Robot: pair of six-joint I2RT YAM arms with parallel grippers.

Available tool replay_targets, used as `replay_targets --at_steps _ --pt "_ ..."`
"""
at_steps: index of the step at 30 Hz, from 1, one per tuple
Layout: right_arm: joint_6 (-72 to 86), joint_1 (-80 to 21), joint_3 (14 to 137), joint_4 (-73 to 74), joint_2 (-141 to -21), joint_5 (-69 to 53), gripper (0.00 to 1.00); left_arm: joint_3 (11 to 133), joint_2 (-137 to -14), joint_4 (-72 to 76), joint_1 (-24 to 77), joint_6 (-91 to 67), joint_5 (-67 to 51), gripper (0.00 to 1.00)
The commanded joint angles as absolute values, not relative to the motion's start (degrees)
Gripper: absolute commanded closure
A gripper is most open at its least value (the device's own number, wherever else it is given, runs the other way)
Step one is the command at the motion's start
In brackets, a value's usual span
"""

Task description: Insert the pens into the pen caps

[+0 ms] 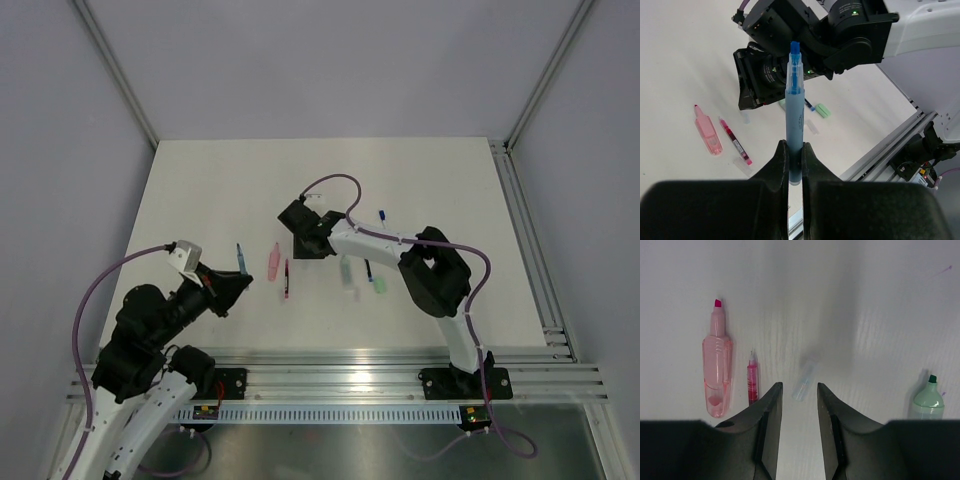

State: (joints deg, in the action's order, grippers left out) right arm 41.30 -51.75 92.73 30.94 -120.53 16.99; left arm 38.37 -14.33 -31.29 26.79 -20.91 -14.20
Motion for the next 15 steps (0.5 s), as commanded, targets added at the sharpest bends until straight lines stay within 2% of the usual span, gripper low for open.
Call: replay_targets --at_steps 1,7,15 --pt "42.89 -51.77 96.33 34.1 -122.34 18.28 0.6 40.52 -13.62 -29.88 27.33 -19.95 -13.01 1.0" --pt "43.16 -51.68 97.64 35.16 -124.71 18.72 0.65 40.61 -13.18 -29.79 27.77 -19.86 -13.1 1.0" --pt "42.45 -51.68 97.39 35.24 -126.56 18.72 0.76 40.61 -13.88 -29.8 27.77 -19.86 -13.36 1.0"
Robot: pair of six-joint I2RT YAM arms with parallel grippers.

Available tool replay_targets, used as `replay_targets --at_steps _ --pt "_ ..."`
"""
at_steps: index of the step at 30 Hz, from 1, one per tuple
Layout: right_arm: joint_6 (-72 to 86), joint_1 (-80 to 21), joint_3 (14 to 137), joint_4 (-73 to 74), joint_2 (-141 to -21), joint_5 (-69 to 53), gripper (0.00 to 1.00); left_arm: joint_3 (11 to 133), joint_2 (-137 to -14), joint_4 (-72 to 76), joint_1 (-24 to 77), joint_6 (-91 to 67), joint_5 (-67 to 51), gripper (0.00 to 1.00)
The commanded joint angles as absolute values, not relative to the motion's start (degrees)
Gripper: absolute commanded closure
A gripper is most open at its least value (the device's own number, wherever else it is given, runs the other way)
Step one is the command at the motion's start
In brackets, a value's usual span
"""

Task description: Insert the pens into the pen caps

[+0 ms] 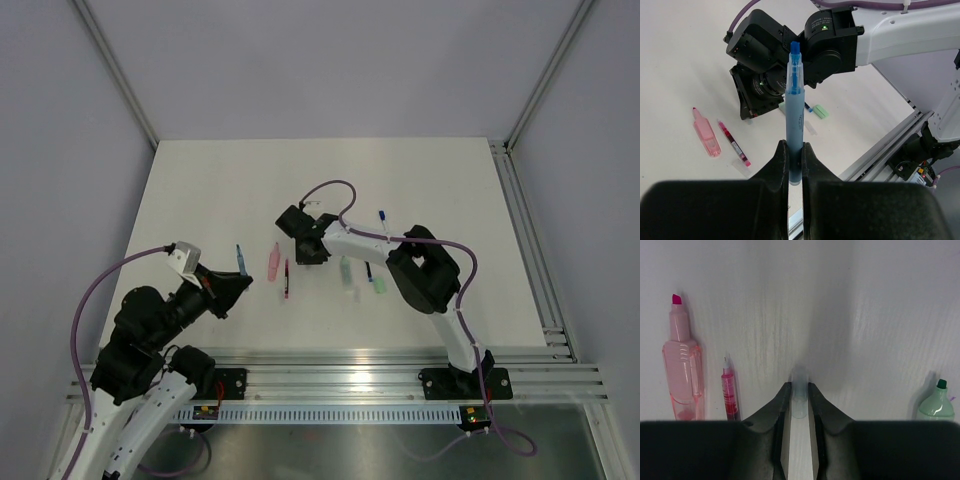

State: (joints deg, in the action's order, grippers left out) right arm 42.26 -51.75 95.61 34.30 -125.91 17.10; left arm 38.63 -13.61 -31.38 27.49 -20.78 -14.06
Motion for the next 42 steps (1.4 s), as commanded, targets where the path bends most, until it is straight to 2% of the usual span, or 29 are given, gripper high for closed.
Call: replay_targets --at_steps 1,9,12,15,20,36,42 --pt "42.36 -51.77 96.95 35.07 -126.3 18.72 0.77 40.61 -13.89 -29.88 27.77 -19.86 -13.45 1.0" --pt "40.43 -51.68 87.99 34.45 -121.39 19.51 0.83 40.25 -14.59 -29.97 27.77 -19.95 -14.15 1.0" --pt "38.85 -51.68 82.98 34.36 -118.23 20.12 0.83 40.25 -15.2 -29.97 27.77 -19.95 -14.59 1.0" --pt "37.8 -51.77 80.17 34.98 -116.38 20.56 0.78 40.17 -15.47 -29.88 27.77 -20.04 -14.85 1.0" --pt "35.6 -51.68 81.11 35.94 -117.33 20.92 0.72 40.17 -16.52 -30.06 27.6 -20.04 -15.12 1.0" --pt "34.54 -51.5 82.36 34.46 -120.85 19.69 0.68 40.08 -17.31 -30.06 27.25 -19.95 -15.47 1.0" --pt "34.45 -51.15 82.35 33.22 -121.73 18.72 0.79 39.99 -17.58 -30.06 27.16 -20.04 -15.64 1.0"
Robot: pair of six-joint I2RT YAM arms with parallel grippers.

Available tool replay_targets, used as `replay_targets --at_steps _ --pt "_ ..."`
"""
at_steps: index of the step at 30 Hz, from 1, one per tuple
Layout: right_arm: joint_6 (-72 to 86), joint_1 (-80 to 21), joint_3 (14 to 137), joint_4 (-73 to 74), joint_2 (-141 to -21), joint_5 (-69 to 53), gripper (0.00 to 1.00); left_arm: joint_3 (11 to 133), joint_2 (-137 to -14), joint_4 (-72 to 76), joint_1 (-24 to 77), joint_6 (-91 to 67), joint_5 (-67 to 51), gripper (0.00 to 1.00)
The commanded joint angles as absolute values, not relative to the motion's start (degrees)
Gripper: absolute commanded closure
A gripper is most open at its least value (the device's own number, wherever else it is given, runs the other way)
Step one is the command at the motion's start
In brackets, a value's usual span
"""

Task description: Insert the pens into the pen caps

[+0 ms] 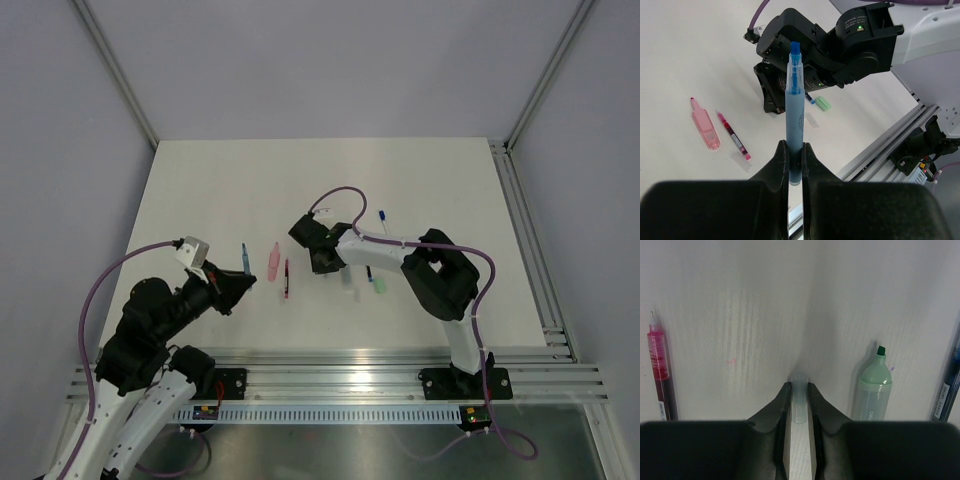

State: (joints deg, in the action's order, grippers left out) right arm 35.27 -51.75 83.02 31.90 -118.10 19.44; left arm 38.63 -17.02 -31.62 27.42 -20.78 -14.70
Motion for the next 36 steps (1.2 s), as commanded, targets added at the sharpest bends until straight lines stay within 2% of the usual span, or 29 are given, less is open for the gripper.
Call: replay_targets --at_steps 1,2,5,10,14,20,26,30,36 --pt "34.54 -51.15 82.18 32.87 -121.73 18.55 0.81 39.99 -17.75 -29.97 27.16 -20.04 -15.64 1.0" --pt "34.54 -51.24 82.0 32.87 -121.73 18.72 0.9 40.08 -18.1 -29.97 27.07 -20.04 -15.73 1.0" --pt "34.89 -51.15 80.34 31.3 -119.55 19.68 1.0 39.82 -18.37 -29.88 27.07 -20.13 -16.08 1.0" --pt "34.1 -51.24 70.52 19.46 -107.87 21.09 1.0 40.16 -21.35 -28.22 27.07 -20.91 -17.84 1.0" --pt "33.75 -52.03 63.75 11.62 -93.74 19.6 1.0 41.39 -25.48 -24.27 27.07 -23.9 -23.71 1.0" --pt "33.4 -54.31 53.98 1.51 -74.65 18.02 1.0 45.44 -34.35 -13.2 27.16 -31.01 -31.89 1.0" --pt "32.26 -54.49 46.41 -6.15 -56.81 17.05 1.0 47.63 -42.71 -1.51 29.18 -36.47 -34.28 1.0" --pt "31.38 -54.58 45.0 -9.92 -50.37 16.17 1.0 50.44 -48.06 2.72 30.32 -36.65 -35.77 1.0" --pt "30.76 -54.58 46.49 -18.88 -50.01 13.63 1.0 47.3 -48.08 3.43 30.59 -32.87 -35.86 1.0"
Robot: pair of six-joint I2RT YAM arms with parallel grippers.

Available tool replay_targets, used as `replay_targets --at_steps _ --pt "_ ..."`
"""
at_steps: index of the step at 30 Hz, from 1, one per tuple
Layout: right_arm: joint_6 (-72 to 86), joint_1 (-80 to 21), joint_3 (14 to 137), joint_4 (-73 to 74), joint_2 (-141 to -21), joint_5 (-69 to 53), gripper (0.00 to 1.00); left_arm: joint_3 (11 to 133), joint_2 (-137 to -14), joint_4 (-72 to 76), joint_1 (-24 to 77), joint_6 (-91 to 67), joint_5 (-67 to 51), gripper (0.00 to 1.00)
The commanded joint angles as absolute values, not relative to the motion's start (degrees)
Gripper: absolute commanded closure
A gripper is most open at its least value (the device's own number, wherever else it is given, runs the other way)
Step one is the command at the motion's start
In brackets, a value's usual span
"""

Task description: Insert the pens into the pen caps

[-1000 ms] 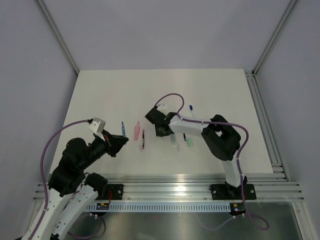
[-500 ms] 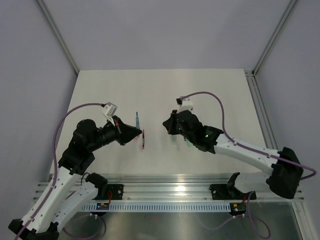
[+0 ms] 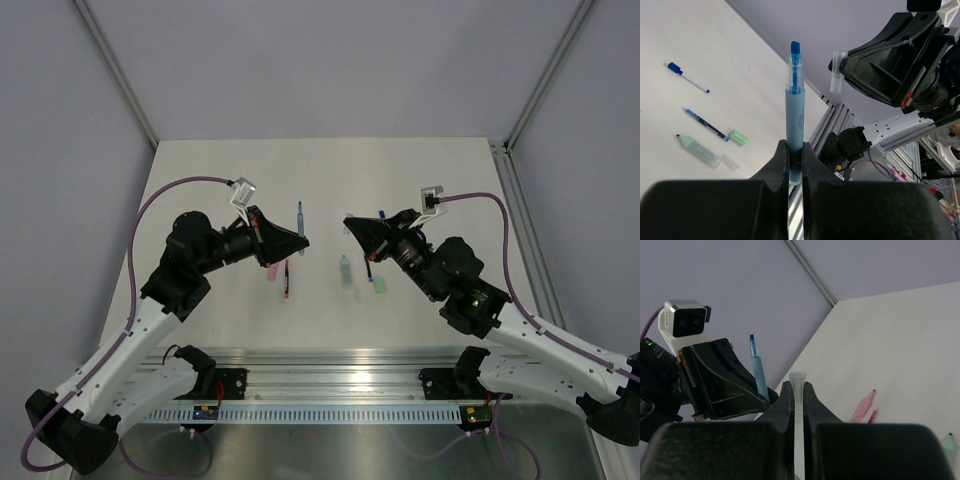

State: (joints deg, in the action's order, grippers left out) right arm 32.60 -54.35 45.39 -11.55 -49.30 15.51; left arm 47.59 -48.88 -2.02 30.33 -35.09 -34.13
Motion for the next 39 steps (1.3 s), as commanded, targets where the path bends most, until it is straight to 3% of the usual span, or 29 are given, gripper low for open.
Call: replay_targets --at_steps 1,11,22,39 --pt "30.76 -54.58 47.1 -20.98 -50.88 13.62 1.0 46.94 -47.73 3.25 30.59 -32.61 -36.56 1.0" --pt "28.92 -54.58 55.01 -27.6 -58.44 10.99 1.0 46.14 -47.2 4.75 32.34 -32.35 -39.11 1.0" --pt "28.39 -54.58 63.98 -21.01 -66.09 6.69 1.0 46.41 -47.29 4.48 32.96 -32.43 -39.99 1.0" --pt "28.65 -54.93 62.14 -19.25 -66.97 6.85 1.0 46.41 -46.58 4.31 32.96 -32.34 -39.38 1.0"
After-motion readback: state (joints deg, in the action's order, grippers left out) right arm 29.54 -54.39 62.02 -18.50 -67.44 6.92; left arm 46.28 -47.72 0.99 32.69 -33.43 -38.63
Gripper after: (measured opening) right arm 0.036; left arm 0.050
